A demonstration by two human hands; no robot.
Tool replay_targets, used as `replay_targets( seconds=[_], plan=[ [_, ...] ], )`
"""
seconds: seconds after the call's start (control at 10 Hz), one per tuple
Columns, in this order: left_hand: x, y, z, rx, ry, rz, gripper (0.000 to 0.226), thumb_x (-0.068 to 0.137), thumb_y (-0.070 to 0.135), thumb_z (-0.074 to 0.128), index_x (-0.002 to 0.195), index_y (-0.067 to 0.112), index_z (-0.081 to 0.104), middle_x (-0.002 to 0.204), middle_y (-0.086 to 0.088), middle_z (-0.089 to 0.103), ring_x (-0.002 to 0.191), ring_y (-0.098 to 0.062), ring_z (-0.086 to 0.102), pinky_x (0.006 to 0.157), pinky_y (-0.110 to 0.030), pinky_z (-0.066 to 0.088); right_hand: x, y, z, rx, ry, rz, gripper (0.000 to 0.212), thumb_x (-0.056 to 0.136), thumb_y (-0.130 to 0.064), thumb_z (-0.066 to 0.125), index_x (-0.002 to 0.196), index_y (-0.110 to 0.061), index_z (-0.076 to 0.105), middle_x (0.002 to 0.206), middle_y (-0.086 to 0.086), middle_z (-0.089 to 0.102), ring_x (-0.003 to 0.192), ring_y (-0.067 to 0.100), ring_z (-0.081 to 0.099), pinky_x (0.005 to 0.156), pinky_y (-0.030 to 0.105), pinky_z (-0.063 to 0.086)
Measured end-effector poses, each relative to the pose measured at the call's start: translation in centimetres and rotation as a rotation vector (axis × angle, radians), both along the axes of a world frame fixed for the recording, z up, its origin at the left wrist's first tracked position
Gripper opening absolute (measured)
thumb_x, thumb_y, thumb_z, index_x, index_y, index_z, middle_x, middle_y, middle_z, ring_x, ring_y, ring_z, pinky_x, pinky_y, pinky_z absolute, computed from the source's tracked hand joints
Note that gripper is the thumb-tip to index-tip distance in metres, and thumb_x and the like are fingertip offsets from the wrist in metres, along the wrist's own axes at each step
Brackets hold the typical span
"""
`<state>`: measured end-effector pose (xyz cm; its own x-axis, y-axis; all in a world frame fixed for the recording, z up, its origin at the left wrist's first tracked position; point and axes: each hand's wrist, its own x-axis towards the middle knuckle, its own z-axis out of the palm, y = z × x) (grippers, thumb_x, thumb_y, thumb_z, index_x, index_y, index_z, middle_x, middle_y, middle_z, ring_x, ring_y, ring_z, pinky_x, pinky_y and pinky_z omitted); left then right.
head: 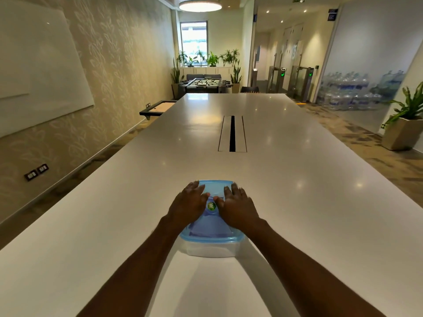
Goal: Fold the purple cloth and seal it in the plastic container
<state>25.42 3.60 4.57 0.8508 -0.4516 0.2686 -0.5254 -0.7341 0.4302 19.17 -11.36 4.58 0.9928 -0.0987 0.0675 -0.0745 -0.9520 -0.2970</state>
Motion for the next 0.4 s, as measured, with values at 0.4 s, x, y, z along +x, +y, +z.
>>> replay_targets(
  seconds=[0.4],
  plan=[
    [-0.7,1.7,0.6,-0.084,0.022,0.016,0.042,0.097,0.020,0.045,0.134,0.000,0.046,0.147,-0.024,0.036,0.139,-0.029,0.034,0.113,-0.026,0.021,-0.5,-1.3,1.8,0.131,0.048,0.010,0.078,0.091,-0.052,-0.003,0.149,-0.005,0.020,0.160,0.014,0.008,0.145,0.026,0.017,0.116,0.040,0.023]
  ],
)
